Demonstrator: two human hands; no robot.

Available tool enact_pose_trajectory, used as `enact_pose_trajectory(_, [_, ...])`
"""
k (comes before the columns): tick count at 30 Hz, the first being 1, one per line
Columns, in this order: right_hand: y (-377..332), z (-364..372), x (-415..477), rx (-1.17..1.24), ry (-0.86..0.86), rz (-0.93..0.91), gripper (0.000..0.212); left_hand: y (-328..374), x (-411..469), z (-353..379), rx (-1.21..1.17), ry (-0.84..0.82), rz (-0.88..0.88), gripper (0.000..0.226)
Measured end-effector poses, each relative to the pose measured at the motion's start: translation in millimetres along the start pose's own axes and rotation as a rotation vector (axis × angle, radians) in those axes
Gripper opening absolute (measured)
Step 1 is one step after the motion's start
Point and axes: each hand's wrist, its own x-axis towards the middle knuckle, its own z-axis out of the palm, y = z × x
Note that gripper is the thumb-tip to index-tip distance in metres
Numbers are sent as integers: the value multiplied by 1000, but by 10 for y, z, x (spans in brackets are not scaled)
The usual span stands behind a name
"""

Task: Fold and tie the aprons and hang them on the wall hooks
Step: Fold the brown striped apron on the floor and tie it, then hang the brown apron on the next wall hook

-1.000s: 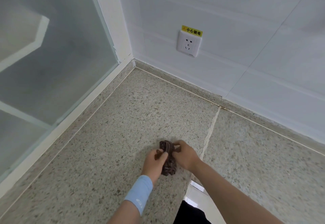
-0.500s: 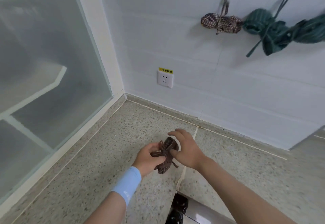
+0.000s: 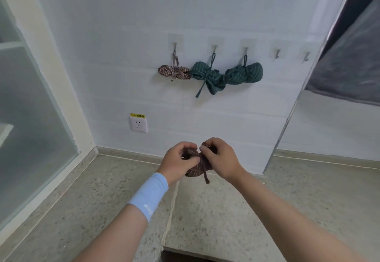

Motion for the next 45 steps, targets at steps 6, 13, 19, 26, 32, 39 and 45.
enact_pose_trajectory(6, [-118, -723, 262, -18, 162, -61, 15, 583, 522, 546, 240, -79, 111, 20])
enact_pose_trajectory(13, [-282, -1724, 838, -82, 266, -160, 14, 1532, 1201, 1140, 432, -91, 326, 11])
enact_pose_trajectory(19, [-418, -2399, 1281, -145, 336, -238, 21, 2061, 1653, 1662, 319, 67, 388, 5])
enact_pose_trajectory(26, [-574, -2774, 1752, -59, 518, -189, 17, 2427, 2128, 2071, 470, 344, 486, 18])
enact_pose_trajectory(32, [-599, -2778, 2048, -164, 488, -38, 26, 2429, 2346, 2110, 522, 392, 352, 23])
enact_pose_trajectory(39, [-660, -2816, 2189, -352, 466, 118, 33, 2480, 2431, 2088, 551, 271, 255, 26])
enact_pose_trajectory(45, [-471, -2653, 2000, -405, 505, -79, 21, 2169, 2410, 1974, 791, 287, 573, 26])
